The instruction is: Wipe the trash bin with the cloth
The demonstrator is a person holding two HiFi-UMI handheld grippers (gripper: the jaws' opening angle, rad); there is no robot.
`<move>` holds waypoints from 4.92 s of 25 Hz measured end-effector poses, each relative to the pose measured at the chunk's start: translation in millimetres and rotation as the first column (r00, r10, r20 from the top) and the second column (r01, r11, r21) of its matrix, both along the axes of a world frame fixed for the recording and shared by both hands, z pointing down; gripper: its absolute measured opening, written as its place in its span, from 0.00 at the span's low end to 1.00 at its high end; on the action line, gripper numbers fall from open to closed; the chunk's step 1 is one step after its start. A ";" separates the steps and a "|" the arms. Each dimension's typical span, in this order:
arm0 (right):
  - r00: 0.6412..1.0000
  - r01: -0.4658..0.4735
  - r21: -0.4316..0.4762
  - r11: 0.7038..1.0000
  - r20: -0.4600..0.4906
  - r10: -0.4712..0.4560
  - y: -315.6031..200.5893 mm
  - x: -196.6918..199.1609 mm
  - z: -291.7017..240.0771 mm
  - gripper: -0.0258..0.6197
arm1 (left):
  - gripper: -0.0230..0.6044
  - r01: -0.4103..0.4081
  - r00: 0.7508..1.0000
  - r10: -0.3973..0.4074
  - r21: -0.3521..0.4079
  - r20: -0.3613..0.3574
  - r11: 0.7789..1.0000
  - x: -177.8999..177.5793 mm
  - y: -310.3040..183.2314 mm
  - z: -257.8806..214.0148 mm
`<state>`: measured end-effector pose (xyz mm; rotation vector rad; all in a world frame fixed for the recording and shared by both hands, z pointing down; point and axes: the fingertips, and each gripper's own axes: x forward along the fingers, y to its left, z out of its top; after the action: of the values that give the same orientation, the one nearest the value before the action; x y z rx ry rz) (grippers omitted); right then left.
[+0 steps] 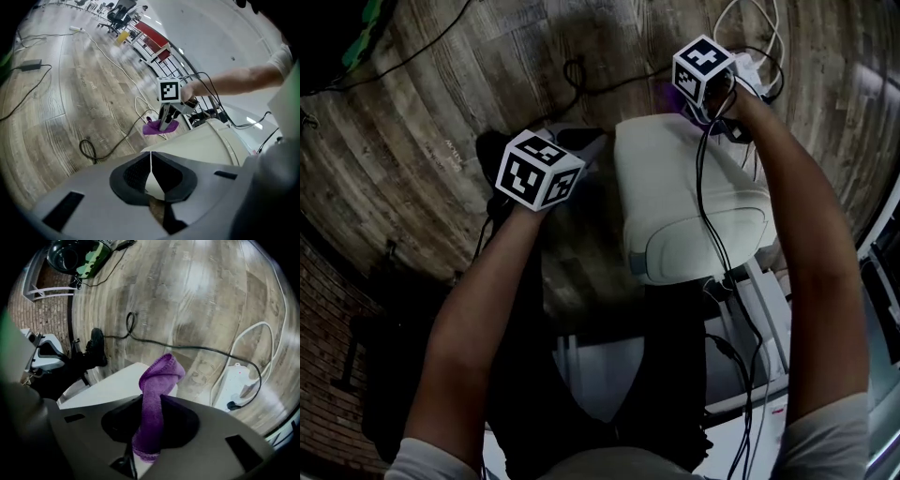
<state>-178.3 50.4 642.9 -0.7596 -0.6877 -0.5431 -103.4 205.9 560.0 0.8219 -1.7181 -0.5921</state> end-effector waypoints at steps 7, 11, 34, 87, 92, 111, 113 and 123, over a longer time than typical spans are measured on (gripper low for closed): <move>1.000 -0.009 0.110 0.994 0.031 0.005 -81.7 -10.4 29.1 0.18 | 0.05 -0.057 0.998 0.057 -0.006 -0.006 0.998 -6.6 -32.2 21.2; 0.998 -0.061 0.142 0.988 0.015 0.059 -106.9 0.2 48.4 0.18 | 0.05 -0.089 0.996 0.089 -0.009 -0.006 0.996 -9.4 -46.3 32.7; 0.993 -0.098 0.251 0.963 -0.036 0.111 -129.9 37.7 115.7 0.18 | 0.05 -0.098 0.995 0.098 0.005 0.000 0.995 -6.4 -55.5 62.5; 0.972 0.042 0.070 0.997 -0.234 -0.025 127.0 166.2 104.8 0.18 | 0.05 0.082 0.997 -0.082 0.003 0.002 0.997 27.7 94.5 59.8; 0.963 0.019 0.049 0.999 -0.268 -0.005 144.6 180.1 82.5 0.18 | 0.05 0.108 0.994 -0.108 -0.009 -0.009 0.994 35.1 114.3 57.2; 0.993 -0.030 -0.167 0.986 -0.117 0.011 219.5 105.7 -62.7 0.18 | 0.05 0.260 0.966 -0.259 -0.010 0.015 0.966 23.1 175.8 -41.8; 0.995 -0.045 -0.183 0.982 -0.095 0.028 225.9 98.5 -74.9 0.18 | 0.05 0.265 0.964 -0.265 -0.002 0.024 0.964 19.3 180.2 -52.7; 0.992 -0.062 -0.255 0.965 0.095 0.089 247.6 71.6 -137.1 0.18 | 0.05 0.186 0.981 -0.186 0.016 0.061 0.982 5.3 216.6 -118.0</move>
<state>-106.7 298.1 505.8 -0.9427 -0.8920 -0.4327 -98.1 422.6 442.0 0.6973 -1.8640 -0.7078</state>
